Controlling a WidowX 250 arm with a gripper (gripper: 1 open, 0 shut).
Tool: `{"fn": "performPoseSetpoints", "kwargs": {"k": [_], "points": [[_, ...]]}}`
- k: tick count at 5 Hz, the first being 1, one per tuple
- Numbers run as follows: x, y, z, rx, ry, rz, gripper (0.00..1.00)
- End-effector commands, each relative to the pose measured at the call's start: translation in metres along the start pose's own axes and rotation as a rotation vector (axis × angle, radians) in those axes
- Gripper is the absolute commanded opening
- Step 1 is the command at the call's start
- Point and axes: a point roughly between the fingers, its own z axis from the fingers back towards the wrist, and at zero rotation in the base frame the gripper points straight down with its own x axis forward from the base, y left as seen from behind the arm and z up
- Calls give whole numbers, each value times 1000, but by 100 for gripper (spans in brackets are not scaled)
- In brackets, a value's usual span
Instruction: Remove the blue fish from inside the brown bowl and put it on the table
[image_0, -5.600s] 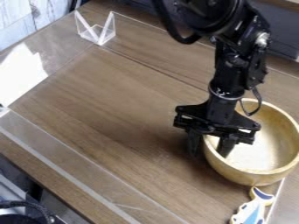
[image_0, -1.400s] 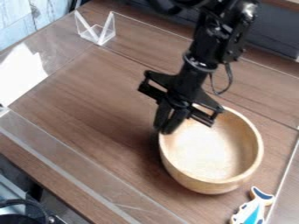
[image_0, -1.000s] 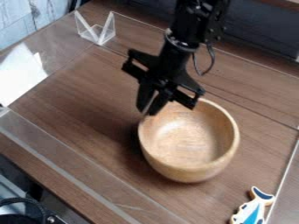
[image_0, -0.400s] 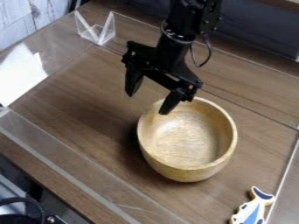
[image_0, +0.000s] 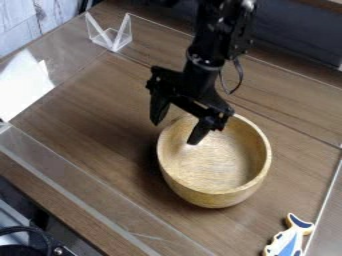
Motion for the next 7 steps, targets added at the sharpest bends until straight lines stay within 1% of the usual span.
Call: {"fn": "performPoseSetpoints", "kwargs": {"k": [1, 2, 3, 4, 5, 6, 7], "points": [[2, 8, -2, -20, -51, -33, 100], [1, 13, -10, -37, -59, -78, 100], [7, 11, -17, -50, -60, -99, 100], [13, 8, -24, -58, -60, -120, 100], [12, 18, -23, -63, -60, -135, 0], [9, 27, -16, -60, -56, -145, 0], [4, 22, -14, -69, -56, -143, 0]]}}
